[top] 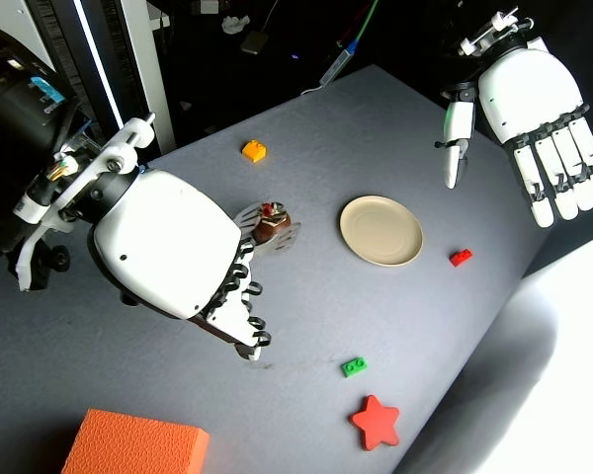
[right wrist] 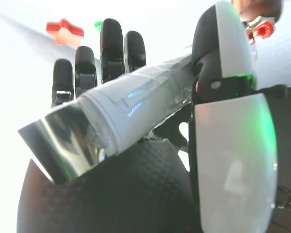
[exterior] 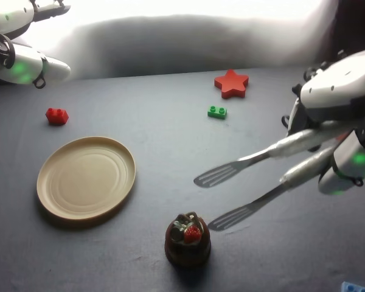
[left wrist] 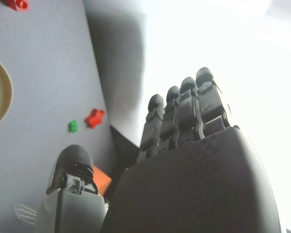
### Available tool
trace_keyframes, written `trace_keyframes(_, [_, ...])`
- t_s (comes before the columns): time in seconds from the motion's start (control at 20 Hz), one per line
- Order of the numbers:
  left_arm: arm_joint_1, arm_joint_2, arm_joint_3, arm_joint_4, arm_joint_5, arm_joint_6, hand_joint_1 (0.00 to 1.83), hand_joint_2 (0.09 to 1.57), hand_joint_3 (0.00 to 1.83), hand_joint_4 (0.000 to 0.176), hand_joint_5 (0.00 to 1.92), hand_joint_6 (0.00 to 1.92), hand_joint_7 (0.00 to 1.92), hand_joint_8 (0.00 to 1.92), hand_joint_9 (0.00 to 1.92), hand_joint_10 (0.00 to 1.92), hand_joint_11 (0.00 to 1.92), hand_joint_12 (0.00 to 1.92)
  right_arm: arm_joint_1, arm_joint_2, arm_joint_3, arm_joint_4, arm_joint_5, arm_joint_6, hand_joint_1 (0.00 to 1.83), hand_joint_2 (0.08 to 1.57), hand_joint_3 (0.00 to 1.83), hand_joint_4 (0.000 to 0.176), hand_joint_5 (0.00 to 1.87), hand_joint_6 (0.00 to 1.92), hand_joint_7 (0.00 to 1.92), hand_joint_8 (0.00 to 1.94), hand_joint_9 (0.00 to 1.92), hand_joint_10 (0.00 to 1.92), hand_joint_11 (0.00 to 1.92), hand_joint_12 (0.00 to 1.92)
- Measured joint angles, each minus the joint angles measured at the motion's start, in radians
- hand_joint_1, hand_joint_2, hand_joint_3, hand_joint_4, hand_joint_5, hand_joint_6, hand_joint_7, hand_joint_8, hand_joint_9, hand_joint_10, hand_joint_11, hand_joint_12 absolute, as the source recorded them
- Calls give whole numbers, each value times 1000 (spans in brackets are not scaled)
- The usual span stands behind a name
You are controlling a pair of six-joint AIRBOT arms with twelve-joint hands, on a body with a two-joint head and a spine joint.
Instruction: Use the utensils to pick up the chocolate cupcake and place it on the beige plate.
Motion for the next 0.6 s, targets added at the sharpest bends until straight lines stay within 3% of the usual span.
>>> trace_keyframes(0.2, [0, 0, 0, 0, 3, 0, 0, 1213, 4, 0, 87, 0, 58, 2, 43, 3, 0, 144, 0, -2, -11, 16, 19, -47, 878, 1090, 8, 0, 735, 2, 839, 1, 397, 1, 0, 747])
trace_keyframes(0.35, [0, 0, 0, 0, -1, 0, 0, 1219, 2, 0, 82, 1, 47, 2, 25, 2, 0, 40, -8, -16, -13, 22, 33, -51, 927, 1050, 0, 0, 729, 0, 818, 0, 406, 2, 0, 757])
trace_keyframes(0.6, [0, 0, 1, 1, 0, 0, 0, 1222, 3, 0, 85, 2, 52, 2, 24, 0, 1, 39, -27, -37, -14, 20, 58, -60, 890, 1088, 3, 0, 732, 5, 854, 2, 435, 3, 0, 741])
